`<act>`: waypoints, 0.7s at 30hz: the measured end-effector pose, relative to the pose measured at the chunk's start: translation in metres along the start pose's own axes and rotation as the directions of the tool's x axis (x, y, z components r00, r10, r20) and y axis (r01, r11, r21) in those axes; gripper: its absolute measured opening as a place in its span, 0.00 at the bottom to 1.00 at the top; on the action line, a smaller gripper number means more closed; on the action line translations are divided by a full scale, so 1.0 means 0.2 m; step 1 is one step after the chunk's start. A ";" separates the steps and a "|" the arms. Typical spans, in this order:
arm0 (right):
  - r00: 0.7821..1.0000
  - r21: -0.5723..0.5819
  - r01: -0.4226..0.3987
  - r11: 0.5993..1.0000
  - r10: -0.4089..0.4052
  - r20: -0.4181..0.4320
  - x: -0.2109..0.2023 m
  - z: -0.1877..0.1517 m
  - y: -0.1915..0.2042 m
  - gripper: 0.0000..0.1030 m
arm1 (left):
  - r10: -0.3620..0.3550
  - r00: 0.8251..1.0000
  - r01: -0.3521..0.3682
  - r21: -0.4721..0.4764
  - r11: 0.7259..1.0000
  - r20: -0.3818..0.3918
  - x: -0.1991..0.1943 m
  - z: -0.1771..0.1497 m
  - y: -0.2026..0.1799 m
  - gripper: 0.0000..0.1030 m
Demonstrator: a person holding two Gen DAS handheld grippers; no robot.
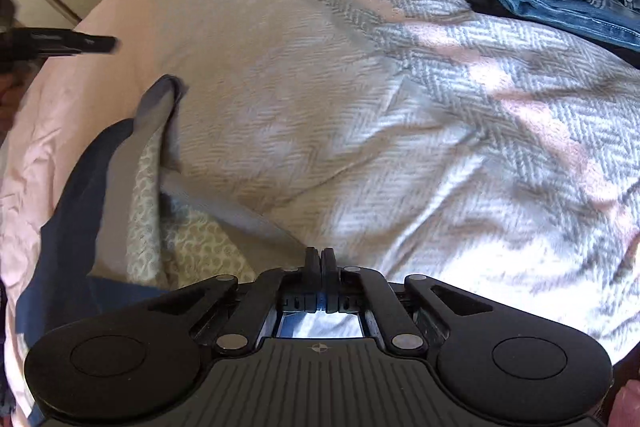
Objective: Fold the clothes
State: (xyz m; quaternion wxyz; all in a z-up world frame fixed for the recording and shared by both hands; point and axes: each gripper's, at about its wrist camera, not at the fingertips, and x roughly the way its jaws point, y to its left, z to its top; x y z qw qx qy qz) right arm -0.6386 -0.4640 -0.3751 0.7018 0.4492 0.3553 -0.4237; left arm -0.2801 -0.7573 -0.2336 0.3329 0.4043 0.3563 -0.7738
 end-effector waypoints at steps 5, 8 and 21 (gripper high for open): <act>1.000 -0.055 0.001 0.998 0.000 0.029 -0.01 0.03 0.07 0.00 | 0.011 0.987 0.003 0.082 0.997 -0.160 0.23 -0.01 -0.14 0.09; 0.999 -0.092 -0.002 0.996 0.005 0.036 0.02 0.04 0.10 0.63 | -0.006 0.980 0.023 0.084 0.996 -0.198 0.24 -0.04 -0.16 0.00; 0.986 -0.013 0.073 0.997 -0.070 0.149 -0.14 0.07 -0.07 0.00 | 0.054 0.998 -0.047 -0.168 0.985 0.036 -0.17 0.12 -0.10 0.00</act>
